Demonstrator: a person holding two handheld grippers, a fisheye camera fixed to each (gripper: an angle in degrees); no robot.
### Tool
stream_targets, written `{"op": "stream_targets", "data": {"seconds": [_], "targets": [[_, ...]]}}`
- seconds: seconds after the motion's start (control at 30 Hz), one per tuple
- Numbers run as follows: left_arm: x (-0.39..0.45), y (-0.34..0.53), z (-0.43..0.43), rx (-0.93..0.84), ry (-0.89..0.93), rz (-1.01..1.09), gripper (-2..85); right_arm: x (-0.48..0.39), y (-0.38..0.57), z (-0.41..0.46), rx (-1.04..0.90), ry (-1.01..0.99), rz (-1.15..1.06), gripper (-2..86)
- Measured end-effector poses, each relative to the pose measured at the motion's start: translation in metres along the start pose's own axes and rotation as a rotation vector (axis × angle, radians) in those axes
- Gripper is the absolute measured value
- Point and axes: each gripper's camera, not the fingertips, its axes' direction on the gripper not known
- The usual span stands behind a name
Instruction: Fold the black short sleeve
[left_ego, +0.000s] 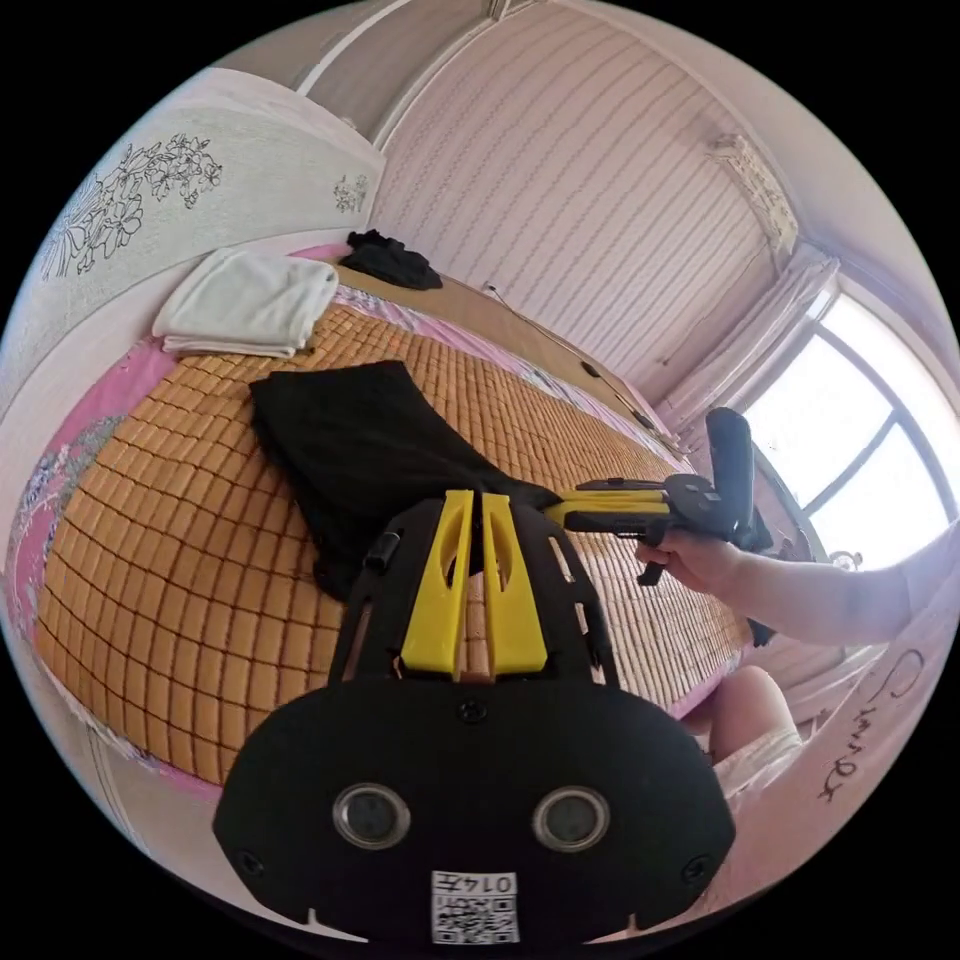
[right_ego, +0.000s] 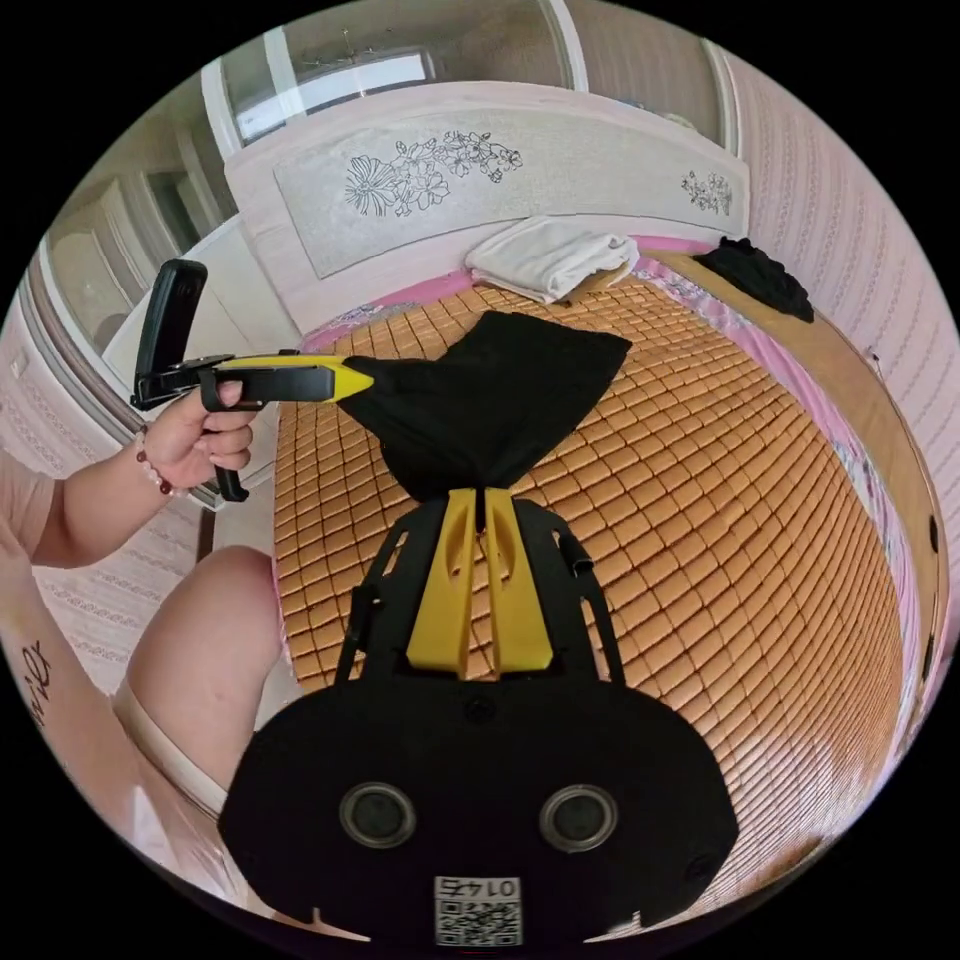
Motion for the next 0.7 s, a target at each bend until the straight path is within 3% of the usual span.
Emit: {"op": "stream_targets", "data": {"seconds": [0.23,0.47,0.57,0.7], "targets": [[0.129,0.032,0.012,-0.063,0.109,0.095,-0.9,-0.044,0.164,-0.076,0.051,0.000,0.213,0.0],[0.332,0.010,0.089,-0.189,0.259,0.575,4.0,-0.026,0.274,-0.142,0.172,0.105,0.521,3.7],[0.349,0.029,0.096,-0.268,0.247,0.589,9.0,-0.026,0.335,-0.146,0.130,0.197,0.619,9.0],[0.300,0.070,0.073,-0.289,0.196,0.443,9.7,-0.024,0.403,-0.137,0.085,0.169,0.711,12.2]]}}
